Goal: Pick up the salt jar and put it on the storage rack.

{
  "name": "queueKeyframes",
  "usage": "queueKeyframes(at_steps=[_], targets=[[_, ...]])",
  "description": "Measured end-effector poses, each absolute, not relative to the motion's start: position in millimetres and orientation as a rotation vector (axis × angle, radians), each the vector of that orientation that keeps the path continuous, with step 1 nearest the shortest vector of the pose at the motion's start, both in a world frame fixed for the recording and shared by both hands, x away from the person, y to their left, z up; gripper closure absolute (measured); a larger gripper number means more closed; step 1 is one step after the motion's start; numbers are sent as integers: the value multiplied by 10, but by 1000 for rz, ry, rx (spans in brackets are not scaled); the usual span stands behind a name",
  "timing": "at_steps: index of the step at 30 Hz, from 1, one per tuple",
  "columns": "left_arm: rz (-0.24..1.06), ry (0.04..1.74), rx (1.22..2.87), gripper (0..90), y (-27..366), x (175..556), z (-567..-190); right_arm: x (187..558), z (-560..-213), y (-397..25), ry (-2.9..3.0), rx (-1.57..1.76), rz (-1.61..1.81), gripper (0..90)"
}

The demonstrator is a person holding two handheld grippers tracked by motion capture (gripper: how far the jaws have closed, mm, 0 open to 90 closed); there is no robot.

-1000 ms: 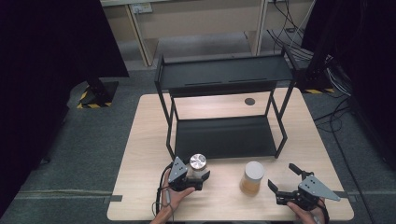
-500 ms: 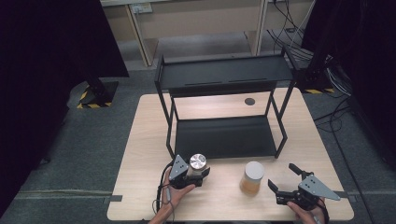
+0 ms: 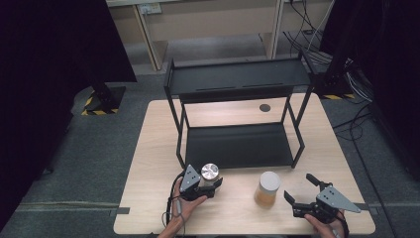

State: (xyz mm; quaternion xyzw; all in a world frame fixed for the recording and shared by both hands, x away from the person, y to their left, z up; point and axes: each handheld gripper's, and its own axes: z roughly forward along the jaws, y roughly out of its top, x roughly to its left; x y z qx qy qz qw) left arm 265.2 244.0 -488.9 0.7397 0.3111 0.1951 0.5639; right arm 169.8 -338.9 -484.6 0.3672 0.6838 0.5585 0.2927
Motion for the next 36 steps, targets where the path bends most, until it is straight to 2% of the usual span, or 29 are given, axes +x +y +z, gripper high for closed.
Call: queueKeyframes(at_steps=[36], targets=[[456,654,1735,306,2449,2626,-4530,1702,-4856,-3406,1809,990,1496,4]])
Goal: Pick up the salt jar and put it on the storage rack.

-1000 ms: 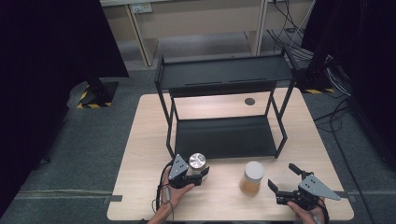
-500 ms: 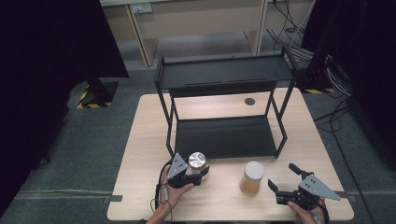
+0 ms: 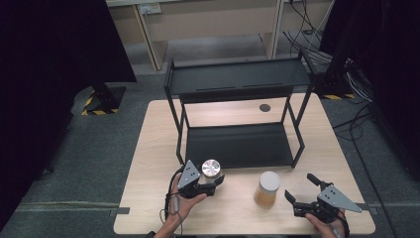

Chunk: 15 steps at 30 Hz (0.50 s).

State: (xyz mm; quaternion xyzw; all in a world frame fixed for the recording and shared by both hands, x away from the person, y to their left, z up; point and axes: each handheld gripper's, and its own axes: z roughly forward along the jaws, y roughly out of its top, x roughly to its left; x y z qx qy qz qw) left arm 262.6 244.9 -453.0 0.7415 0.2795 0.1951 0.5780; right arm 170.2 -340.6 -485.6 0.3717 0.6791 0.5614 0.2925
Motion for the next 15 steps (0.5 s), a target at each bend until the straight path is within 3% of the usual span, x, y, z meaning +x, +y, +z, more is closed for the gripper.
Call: queueKeyframes(at_steps=[15], targets=[[446,637,1730,307,2428,2662,-4287,1710,-4861,-3417,1808,1002,1505,5]])
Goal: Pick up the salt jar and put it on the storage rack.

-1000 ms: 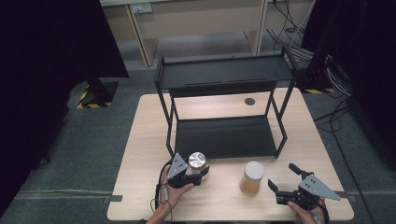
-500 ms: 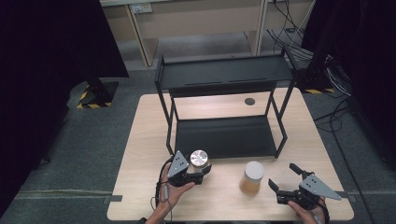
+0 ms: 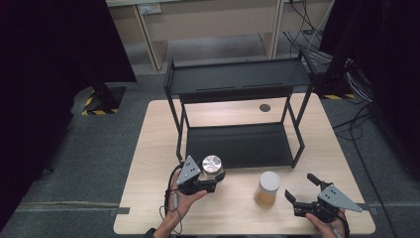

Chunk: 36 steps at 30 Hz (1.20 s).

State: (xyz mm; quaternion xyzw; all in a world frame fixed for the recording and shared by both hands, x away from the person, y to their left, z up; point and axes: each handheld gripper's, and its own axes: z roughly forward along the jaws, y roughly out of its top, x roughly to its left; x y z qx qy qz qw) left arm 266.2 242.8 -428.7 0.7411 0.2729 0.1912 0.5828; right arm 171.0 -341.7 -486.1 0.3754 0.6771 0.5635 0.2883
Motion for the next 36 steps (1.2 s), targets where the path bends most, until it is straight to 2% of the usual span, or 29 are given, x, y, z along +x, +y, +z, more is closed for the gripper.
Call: queueKeyframes(at_steps=[16,36], targets=[[411,627,1725,307,2398,2797,-3877,1714,-4864,-3427,1808,1004,1509,5],[431,604,1730,307,2405,2946,-3312,1718,-4865,-3426,1809,1003,1507,5]])
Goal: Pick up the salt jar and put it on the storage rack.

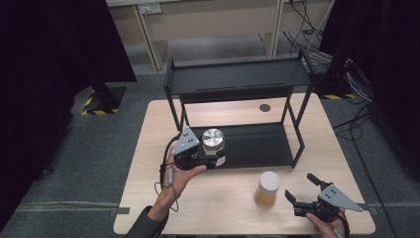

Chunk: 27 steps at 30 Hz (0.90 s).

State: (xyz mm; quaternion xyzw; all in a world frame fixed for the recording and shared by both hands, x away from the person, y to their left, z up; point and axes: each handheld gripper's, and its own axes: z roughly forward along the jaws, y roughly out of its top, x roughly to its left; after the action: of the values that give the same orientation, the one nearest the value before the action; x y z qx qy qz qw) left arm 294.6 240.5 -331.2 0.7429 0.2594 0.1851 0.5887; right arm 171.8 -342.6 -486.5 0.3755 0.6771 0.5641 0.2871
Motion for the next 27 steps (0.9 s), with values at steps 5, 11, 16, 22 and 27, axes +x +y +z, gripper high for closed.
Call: queueKeyframes(at_steps=[5,11,16,22,27], targets=[[435,597,1734,307,2396,2988,-3129,1720,-4865,-3426,1810,1004,1507,5],[451,586,1739,307,2369,3038,-2902,1723,-4863,-3425,1813,1006,1507,5],[447,588,1743,307,2342,3109,-2742,1724,-4860,-3424,1815,1007,1505,5],[427,600,1745,307,2347,3189,-2546,1724,-4862,-3424,1815,1009,1507,5],[434,612,1751,307,2346,3226,-2404,1725,-4864,-3424,1815,1009,1507,5]])
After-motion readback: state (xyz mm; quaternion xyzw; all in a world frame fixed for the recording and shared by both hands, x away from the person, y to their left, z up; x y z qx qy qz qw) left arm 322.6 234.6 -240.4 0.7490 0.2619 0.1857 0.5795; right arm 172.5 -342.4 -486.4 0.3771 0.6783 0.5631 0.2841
